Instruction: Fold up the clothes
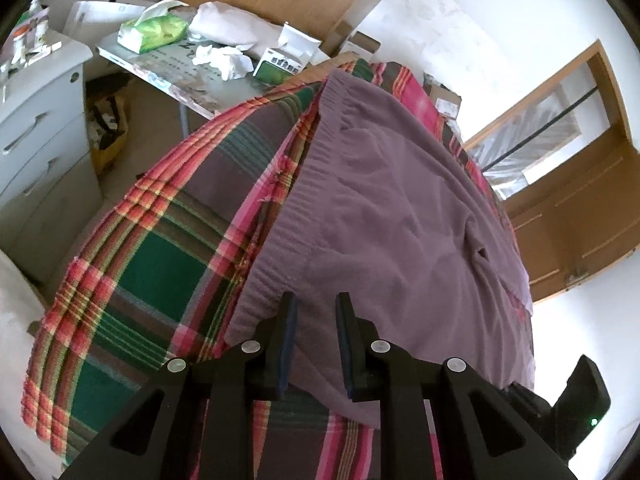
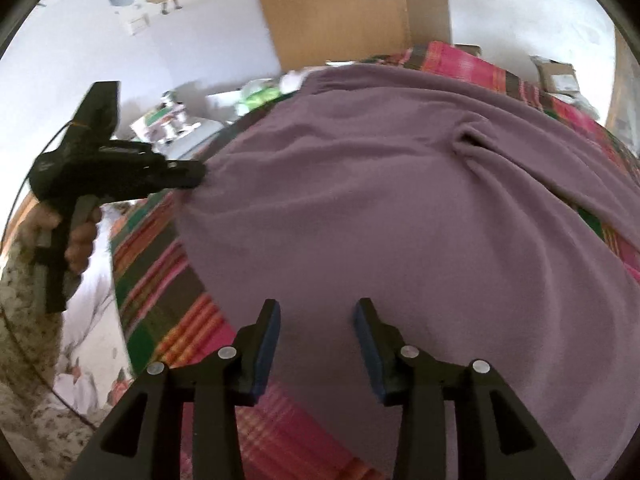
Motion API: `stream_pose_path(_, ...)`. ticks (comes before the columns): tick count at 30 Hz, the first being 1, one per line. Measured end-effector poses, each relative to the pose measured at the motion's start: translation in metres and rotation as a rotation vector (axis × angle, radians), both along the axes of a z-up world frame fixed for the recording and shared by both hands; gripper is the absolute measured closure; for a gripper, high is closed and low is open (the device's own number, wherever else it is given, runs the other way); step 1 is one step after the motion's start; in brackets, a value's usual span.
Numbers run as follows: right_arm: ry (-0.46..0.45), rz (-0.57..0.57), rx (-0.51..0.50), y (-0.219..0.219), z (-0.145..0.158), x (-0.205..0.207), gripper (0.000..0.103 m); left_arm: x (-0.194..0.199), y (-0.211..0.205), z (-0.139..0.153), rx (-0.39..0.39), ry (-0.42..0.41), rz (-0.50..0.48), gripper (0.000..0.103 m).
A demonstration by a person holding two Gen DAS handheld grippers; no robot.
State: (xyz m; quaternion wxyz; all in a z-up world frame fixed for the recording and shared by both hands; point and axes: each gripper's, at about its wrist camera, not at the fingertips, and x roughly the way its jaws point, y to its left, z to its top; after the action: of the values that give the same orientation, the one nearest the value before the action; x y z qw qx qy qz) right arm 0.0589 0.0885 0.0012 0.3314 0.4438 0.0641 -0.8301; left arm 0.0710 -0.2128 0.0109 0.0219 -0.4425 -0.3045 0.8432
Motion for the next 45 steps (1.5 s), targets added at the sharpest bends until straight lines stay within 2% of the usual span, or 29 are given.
stream_pose_path(3,0.003,-0.014,-0.007,0.001,0.002,-0.004,0.063,0.003,-0.005,0.003,-0.044,0.0,0.035,0.083)
stream_pose_path(7,-0.021,0.012,-0.012,-0.004,-0.003,-0.002,0.06,0.009,-0.017,0.0,-0.011,-0.005,0.064,0.083)
stream_pose_path(11,-0.025,0.054,-0.033,-0.013,0.004,-0.002,0.06,0.014,-0.017,0.006,-0.054,-0.021,0.081,0.083)
stream_pose_path(15,-0.027,0.042,-0.01,-0.023,0.0,-0.01,0.06,0.02,-0.013,0.016,-0.07,0.015,0.066,0.083)
stream_pose_path(17,-0.036,0.062,-0.007,-0.028,-0.003,-0.009,0.06,0.018,-0.012,0.014,-0.086,-0.013,0.048,0.083)
stream_pose_path(20,-0.027,0.109,-0.002,-0.038,-0.003,-0.002,0.06,0.014,-0.011,0.005,-0.142,-0.1,0.046,0.083)
stream_pose_path(21,-0.034,0.129,-0.007,-0.04,-0.002,-0.002,0.06,0.014,-0.012,0.003,-0.133,-0.104,0.043,0.083)
stream_pose_path(26,-0.053,0.115,-0.044,-0.031,0.01,-0.02,0.06,0.005,-0.011,0.019,-0.135,-0.052,0.022,0.083)
stream_pose_path(28,-0.042,0.088,-0.054,-0.022,0.021,-0.032,0.06,-0.003,-0.009,0.031,-0.133,-0.011,0.004,0.083)
stream_pose_path(33,0.073,0.029,-0.062,-0.005,0.07,-0.069,0.06,-0.036,-0.002,0.062,-0.159,0.067,-0.031,0.083)
stream_pose_path(36,0.148,0.001,-0.056,0.0,0.101,-0.09,0.06,-0.059,0.008,0.091,-0.204,0.132,-0.074,0.083)
stream_pose_path(41,0.299,-0.007,0.02,-0.003,0.163,-0.122,0.06,-0.101,0.017,0.146,-0.222,0.236,-0.113,0.083)
stream_pose_path(45,0.396,-0.022,0.028,-0.008,0.219,-0.142,0.06,-0.126,0.03,0.194,-0.243,0.326,-0.171,0.083)
